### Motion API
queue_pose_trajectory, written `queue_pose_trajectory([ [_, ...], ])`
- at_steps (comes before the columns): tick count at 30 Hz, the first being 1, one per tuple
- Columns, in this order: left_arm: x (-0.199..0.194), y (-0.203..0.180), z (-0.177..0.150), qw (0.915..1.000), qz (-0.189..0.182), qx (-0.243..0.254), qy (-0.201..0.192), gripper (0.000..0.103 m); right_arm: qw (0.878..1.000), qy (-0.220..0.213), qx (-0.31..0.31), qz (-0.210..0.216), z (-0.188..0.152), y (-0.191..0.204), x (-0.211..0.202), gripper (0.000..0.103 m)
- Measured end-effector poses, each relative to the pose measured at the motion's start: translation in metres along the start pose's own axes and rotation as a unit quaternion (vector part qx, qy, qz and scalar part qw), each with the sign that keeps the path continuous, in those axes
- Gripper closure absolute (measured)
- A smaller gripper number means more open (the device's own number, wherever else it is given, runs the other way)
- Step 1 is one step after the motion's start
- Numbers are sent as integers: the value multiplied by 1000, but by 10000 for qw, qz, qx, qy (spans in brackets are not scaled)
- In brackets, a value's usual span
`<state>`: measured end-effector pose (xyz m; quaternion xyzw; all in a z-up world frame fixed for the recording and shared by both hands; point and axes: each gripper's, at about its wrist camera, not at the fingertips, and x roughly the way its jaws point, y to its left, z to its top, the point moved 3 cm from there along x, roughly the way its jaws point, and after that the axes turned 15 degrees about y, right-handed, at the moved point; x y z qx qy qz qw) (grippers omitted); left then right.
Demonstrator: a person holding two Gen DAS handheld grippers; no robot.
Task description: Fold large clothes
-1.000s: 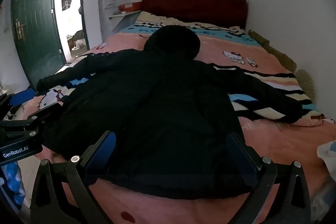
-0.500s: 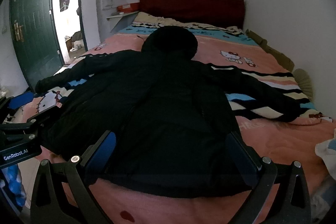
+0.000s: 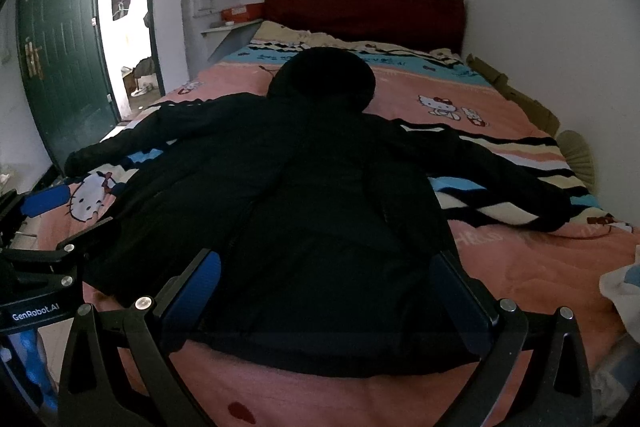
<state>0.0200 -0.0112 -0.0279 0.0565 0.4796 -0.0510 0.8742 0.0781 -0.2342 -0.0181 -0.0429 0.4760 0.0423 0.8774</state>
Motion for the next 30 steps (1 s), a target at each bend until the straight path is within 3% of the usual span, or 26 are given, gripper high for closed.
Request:
queue_pose_trajectory([
  [30,12,3,-3,9990,-319,173,268,12,9998,116,-16,-158,-1,6,6,0],
])
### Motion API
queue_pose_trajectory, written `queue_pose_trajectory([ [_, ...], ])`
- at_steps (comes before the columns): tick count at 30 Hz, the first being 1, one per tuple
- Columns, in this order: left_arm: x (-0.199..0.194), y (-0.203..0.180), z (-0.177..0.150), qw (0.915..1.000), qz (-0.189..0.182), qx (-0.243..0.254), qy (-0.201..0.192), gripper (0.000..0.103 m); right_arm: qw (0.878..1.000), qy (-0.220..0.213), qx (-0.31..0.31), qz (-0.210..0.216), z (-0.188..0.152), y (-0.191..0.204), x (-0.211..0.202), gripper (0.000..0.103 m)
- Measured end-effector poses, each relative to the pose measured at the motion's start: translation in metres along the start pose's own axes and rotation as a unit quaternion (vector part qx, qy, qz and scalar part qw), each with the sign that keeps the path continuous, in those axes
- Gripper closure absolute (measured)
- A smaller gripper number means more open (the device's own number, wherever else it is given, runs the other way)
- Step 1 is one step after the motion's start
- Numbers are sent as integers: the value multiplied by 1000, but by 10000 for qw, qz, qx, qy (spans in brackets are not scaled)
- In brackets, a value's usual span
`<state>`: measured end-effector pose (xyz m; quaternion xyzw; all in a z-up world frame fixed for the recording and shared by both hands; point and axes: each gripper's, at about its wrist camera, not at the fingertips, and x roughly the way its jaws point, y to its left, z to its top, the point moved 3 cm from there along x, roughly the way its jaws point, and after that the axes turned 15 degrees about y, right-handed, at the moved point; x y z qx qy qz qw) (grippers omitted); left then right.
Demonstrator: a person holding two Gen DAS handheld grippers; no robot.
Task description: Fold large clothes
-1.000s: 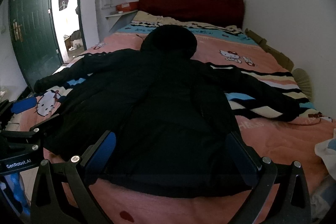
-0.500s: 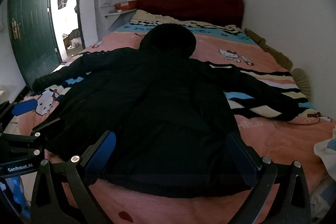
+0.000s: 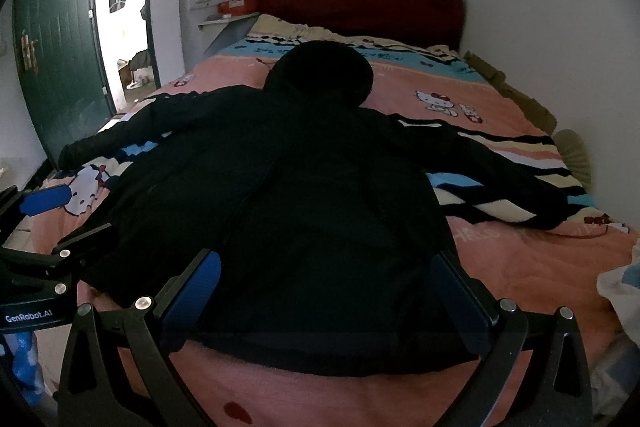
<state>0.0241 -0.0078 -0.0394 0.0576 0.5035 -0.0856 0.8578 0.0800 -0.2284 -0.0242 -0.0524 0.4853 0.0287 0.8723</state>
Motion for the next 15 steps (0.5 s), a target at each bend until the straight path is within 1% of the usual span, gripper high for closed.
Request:
queue_pose_trajectory([
  [10,10,0,-1,9996,-158,29,223,12,10000,36,-33,-36,0,2,1,0],
  [15,12,5,-3,9993,-239,-80,280,12,10000,62,-41,-49,-1,3,2,0],
])
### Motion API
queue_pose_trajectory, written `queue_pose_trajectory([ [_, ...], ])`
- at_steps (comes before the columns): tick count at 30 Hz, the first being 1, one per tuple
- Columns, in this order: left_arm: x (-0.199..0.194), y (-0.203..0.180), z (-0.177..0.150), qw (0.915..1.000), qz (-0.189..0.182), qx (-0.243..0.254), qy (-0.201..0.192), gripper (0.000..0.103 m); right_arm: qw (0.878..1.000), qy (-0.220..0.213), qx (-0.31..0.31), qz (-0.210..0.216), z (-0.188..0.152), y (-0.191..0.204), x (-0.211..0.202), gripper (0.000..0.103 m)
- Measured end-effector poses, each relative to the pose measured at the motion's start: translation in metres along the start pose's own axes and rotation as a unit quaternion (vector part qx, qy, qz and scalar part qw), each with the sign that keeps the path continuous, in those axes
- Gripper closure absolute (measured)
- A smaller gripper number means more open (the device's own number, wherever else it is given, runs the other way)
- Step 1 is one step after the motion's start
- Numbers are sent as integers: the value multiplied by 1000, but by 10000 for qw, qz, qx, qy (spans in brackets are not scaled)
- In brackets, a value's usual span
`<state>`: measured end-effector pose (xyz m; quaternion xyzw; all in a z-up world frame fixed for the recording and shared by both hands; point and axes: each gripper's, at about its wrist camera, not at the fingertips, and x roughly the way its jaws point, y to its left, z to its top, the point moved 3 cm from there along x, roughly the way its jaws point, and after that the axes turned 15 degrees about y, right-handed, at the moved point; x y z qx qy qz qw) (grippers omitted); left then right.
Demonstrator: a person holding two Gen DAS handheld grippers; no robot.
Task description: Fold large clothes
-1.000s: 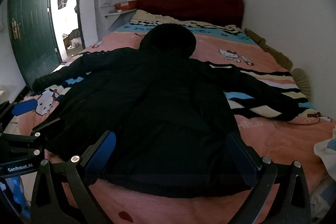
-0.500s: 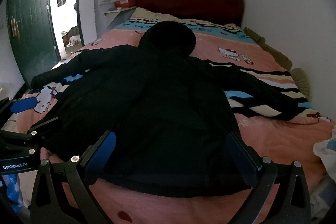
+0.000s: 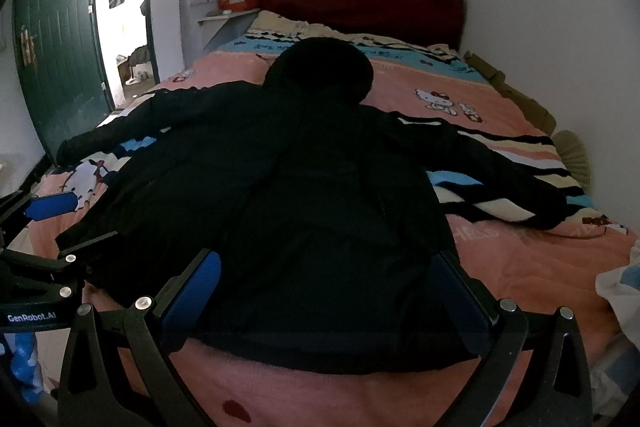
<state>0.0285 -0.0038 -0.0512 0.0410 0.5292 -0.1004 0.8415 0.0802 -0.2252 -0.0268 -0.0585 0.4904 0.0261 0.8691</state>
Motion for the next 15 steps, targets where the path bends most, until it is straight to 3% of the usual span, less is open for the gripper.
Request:
queue_pose_trajectory([
  [4,-1,4,-1,9999,-28,-115,-31,12,10000,6,-12,1,0,1,0,0],
  [15,-10,6,2,9986,382,-181,-322,12,10000,-13,-8,5,-1,2,1,0],
])
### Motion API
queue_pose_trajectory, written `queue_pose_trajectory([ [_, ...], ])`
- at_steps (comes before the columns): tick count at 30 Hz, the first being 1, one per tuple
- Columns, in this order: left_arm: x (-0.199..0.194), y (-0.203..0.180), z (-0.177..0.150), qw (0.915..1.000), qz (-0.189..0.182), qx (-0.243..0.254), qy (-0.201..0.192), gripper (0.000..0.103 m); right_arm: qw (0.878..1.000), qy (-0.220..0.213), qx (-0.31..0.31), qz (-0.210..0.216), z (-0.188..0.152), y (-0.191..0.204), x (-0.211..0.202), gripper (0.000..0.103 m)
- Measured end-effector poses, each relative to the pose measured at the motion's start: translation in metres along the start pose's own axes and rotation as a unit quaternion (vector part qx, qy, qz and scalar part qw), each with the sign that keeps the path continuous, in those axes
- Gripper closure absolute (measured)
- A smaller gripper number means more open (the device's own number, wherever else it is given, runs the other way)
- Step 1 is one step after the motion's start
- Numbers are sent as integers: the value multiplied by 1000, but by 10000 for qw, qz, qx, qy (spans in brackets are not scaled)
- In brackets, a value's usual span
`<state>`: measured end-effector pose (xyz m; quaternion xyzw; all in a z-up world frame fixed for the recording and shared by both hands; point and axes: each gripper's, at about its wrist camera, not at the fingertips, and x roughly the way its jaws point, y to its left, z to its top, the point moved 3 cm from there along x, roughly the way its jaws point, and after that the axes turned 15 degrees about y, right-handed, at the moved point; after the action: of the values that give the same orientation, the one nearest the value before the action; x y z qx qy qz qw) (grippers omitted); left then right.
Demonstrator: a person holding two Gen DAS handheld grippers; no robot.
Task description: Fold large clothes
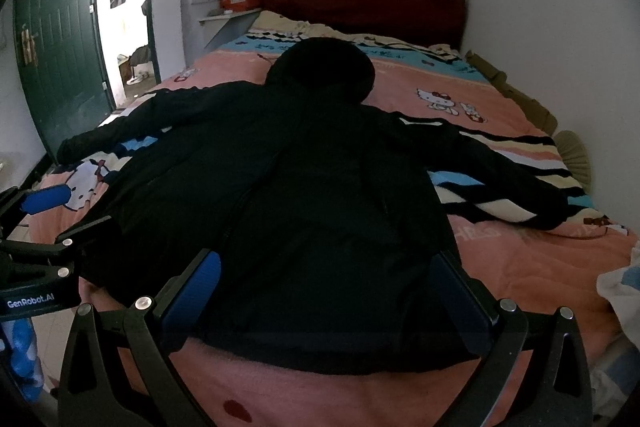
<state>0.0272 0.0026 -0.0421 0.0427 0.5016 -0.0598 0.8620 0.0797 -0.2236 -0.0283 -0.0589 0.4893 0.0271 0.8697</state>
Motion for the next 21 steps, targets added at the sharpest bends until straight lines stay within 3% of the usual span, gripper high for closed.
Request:
queue_pose_trajectory([
  [21,-4,-1,0,9998,-56,-10,-178,12,9999,-70,42,-110,1,-5,0,0],
])
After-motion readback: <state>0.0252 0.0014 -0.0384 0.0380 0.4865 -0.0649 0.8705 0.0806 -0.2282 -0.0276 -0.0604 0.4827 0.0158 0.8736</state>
